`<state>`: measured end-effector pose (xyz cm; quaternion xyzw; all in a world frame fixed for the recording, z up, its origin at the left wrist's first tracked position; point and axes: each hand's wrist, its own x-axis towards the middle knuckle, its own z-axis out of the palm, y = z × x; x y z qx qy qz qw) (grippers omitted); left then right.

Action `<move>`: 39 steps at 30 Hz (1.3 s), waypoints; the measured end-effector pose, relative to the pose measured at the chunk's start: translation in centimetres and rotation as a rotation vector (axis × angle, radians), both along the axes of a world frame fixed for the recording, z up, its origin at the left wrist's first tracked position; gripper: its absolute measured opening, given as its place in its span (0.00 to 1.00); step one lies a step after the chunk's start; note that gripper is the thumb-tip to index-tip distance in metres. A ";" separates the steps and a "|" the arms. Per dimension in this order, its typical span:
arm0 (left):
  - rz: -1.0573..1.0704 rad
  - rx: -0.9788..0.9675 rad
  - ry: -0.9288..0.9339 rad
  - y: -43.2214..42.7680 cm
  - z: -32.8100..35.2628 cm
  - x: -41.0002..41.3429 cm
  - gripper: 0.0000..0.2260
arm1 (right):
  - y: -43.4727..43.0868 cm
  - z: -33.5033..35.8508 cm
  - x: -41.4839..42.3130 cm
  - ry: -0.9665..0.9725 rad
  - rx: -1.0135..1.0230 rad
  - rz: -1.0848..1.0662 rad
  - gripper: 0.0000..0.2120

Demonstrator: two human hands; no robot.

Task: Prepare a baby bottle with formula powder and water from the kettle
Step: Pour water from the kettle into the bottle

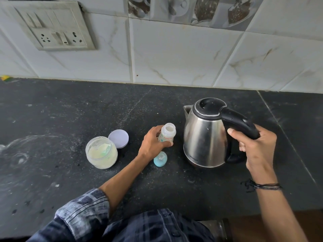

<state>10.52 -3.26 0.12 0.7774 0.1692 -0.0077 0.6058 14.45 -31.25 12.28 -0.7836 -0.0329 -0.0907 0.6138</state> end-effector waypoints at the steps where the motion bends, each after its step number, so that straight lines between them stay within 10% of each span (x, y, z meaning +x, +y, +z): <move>1: 0.003 -0.006 0.001 0.1 0.0 0.0 0.26 | 0.1 -0.3 0.0 0.001 0.019 -0.021 0.10; 39: 0.046 -0.016 -0.033 1.6 1.3 -0.8 0.28 | 1.7 -8.6 -1.3 -0.099 0.209 -0.194 0.15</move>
